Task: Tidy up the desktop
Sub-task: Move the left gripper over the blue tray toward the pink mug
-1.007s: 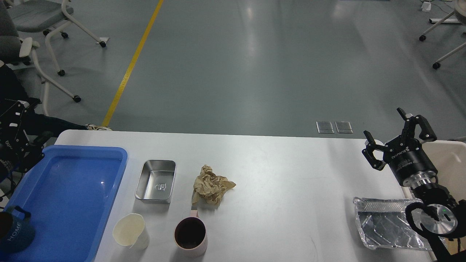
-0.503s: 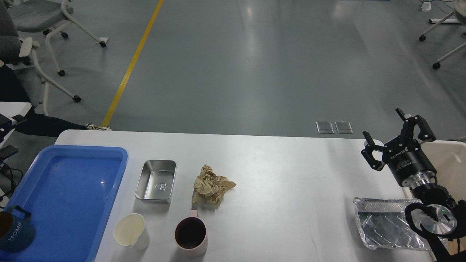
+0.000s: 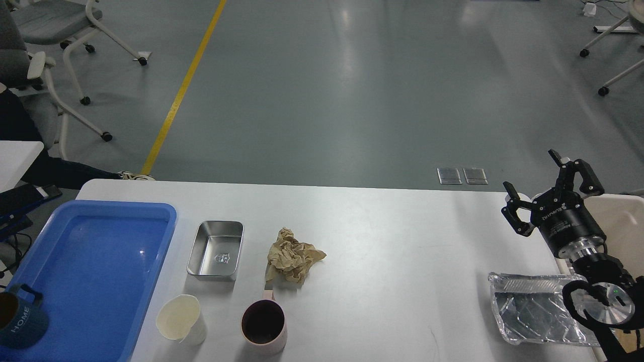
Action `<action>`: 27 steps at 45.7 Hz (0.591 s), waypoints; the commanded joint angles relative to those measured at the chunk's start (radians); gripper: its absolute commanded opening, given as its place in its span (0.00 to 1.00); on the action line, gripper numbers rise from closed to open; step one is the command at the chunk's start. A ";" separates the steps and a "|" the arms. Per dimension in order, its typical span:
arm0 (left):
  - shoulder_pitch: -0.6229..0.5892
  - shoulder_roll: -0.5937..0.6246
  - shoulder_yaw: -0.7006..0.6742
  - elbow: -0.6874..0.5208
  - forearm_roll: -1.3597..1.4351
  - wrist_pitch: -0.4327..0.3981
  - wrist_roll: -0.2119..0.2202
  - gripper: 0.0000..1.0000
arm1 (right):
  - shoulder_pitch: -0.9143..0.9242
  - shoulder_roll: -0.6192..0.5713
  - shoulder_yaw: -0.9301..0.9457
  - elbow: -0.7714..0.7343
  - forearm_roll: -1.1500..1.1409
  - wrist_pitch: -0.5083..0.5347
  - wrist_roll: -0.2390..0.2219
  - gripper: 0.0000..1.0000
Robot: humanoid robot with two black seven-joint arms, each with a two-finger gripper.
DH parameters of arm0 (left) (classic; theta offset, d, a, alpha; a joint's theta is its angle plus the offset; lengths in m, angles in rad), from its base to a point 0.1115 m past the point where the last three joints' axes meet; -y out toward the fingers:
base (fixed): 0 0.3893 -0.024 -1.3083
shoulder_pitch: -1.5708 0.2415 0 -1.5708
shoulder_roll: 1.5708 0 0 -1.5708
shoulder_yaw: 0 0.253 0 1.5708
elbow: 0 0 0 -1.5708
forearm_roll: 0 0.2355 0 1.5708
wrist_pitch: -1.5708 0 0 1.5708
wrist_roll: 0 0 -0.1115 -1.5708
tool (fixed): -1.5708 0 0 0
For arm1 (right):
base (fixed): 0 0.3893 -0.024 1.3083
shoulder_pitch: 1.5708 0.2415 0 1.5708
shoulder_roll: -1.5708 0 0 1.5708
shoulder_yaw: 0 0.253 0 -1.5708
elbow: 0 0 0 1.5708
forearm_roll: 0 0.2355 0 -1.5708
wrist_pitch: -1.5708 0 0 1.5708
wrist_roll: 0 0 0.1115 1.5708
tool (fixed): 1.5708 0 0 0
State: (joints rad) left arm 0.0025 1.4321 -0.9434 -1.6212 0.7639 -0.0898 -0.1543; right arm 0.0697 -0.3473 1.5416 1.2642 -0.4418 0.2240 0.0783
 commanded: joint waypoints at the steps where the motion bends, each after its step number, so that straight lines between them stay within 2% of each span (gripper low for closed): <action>1: -0.001 -0.015 0.000 0.001 -0.001 -0.002 0.002 0.98 | -0.001 -0.002 0.000 0.001 0.000 0.000 0.000 1.00; 8: 0.001 -0.030 0.003 0.014 -0.002 -0.034 0.021 0.98 | -0.002 -0.002 0.000 0.001 0.000 0.000 0.000 1.00; 15: -0.013 -0.047 0.000 0.014 0.024 -0.042 0.015 0.98 | -0.004 0.001 0.000 0.003 0.000 0.001 0.000 1.00; 27: -0.065 -0.208 0.002 -0.017 0.169 -0.050 0.024 0.98 | -0.005 -0.004 -0.002 0.003 0.000 0.000 0.000 1.00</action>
State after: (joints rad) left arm -0.0470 1.2741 -0.9421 -1.6187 0.9064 -0.1355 -0.1324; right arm 0.0646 -0.3485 1.5402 1.2671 -0.4417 0.2241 0.0782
